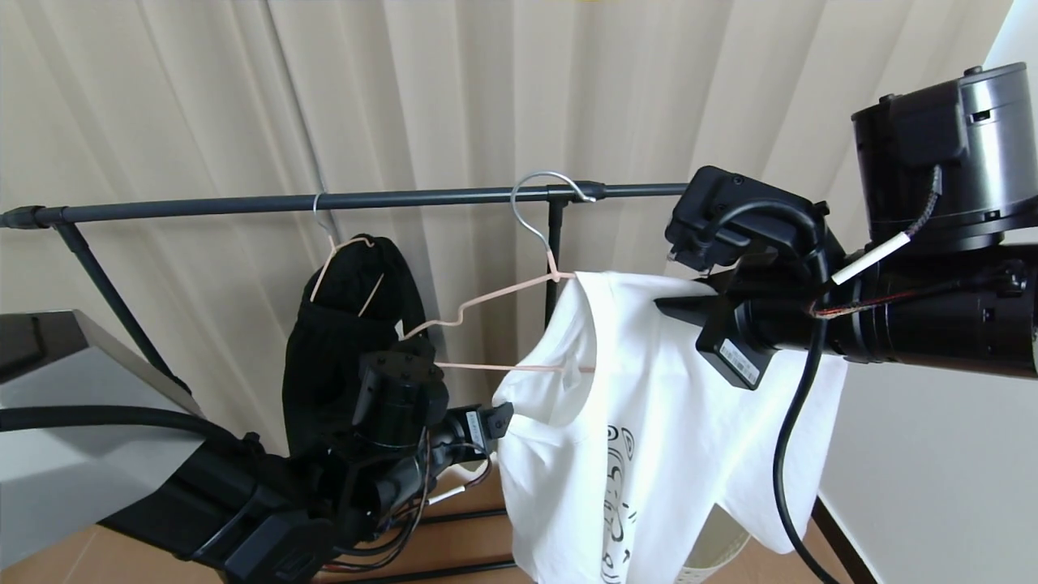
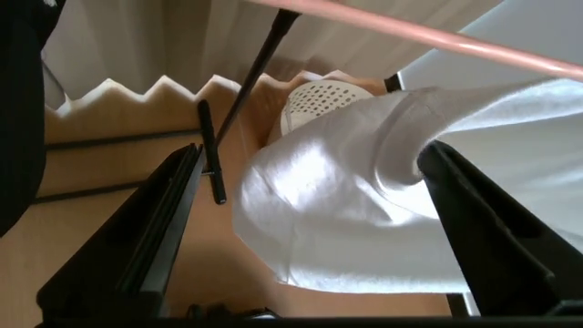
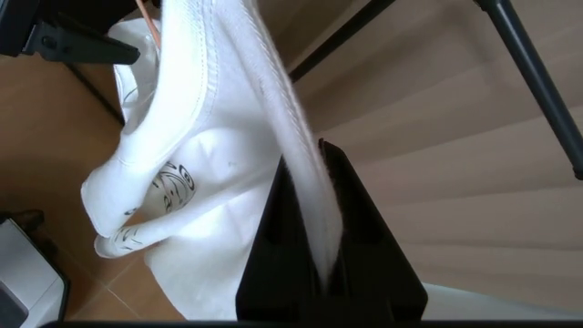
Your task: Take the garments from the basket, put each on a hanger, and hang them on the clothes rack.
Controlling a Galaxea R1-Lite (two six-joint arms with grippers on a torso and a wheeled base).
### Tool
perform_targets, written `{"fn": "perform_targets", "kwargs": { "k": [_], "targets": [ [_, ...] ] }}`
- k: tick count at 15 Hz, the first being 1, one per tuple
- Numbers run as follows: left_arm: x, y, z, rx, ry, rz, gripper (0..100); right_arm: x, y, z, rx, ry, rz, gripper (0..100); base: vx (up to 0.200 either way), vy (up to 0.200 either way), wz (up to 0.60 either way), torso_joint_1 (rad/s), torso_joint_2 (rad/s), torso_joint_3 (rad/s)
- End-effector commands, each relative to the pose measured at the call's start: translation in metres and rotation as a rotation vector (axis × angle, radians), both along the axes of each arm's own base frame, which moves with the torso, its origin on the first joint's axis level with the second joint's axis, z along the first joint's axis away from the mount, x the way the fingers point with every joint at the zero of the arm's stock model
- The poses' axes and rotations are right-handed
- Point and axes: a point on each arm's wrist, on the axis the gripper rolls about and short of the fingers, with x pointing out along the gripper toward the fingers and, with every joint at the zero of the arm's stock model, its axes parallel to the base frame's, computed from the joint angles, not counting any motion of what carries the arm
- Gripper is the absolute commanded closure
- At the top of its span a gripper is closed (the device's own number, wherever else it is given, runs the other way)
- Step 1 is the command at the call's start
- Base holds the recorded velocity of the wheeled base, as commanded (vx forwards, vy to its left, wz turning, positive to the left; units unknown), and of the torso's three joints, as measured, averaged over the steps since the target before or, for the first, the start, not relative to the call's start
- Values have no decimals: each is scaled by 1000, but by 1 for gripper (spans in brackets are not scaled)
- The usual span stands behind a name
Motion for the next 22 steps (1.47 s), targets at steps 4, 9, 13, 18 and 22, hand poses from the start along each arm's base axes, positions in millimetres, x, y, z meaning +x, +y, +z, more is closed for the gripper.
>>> {"fn": "perform_targets", "kwargs": {
  "k": [4,9,13,18,22],
  "targets": [
    [3,-1,-8,9,8,1,100,-6,-5,4,11,-12,1,100,0,0,0,0,0,0],
    [5,6,5,11,-56,38,100,-9,-10,-3,8,13,-10,100,0,0,0,0,0,0],
    [9,18,19,10,-97,65,100,-13,-17,-13,38,65,-49,100,0,0,0,0,0,0],
    [15,27,22,19,-110,93,100,-23,-36,-20,67,83,-98,100,0,0,0,0,0,0],
    [20,35,25,25,-124,118,100,-25,-47,-33,87,56,-129,100,0,0,0,0,0,0]
  ]
}}
